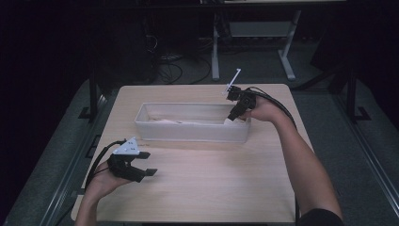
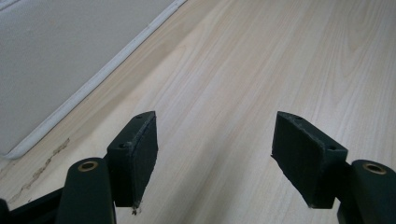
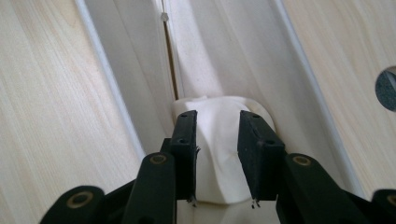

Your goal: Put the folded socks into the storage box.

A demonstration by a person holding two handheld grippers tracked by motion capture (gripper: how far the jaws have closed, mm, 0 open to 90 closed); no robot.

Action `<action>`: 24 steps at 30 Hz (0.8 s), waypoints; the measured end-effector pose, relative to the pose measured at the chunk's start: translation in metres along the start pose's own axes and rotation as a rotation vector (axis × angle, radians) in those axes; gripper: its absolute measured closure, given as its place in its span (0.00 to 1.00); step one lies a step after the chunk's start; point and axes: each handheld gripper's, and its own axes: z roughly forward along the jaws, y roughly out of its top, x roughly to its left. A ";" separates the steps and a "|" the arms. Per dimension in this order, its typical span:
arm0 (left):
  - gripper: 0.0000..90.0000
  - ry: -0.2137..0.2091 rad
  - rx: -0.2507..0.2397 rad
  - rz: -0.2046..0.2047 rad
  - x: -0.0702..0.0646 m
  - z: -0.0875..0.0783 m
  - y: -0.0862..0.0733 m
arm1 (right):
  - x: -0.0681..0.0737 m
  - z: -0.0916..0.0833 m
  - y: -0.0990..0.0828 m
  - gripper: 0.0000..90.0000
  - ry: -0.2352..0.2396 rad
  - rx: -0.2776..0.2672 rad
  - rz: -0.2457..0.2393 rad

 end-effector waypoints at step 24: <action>0.35 -0.014 0.008 0.003 -0.001 0.005 -0.001 | 0.003 -0.032 -0.042 0.66 -0.022 -0.037 0.050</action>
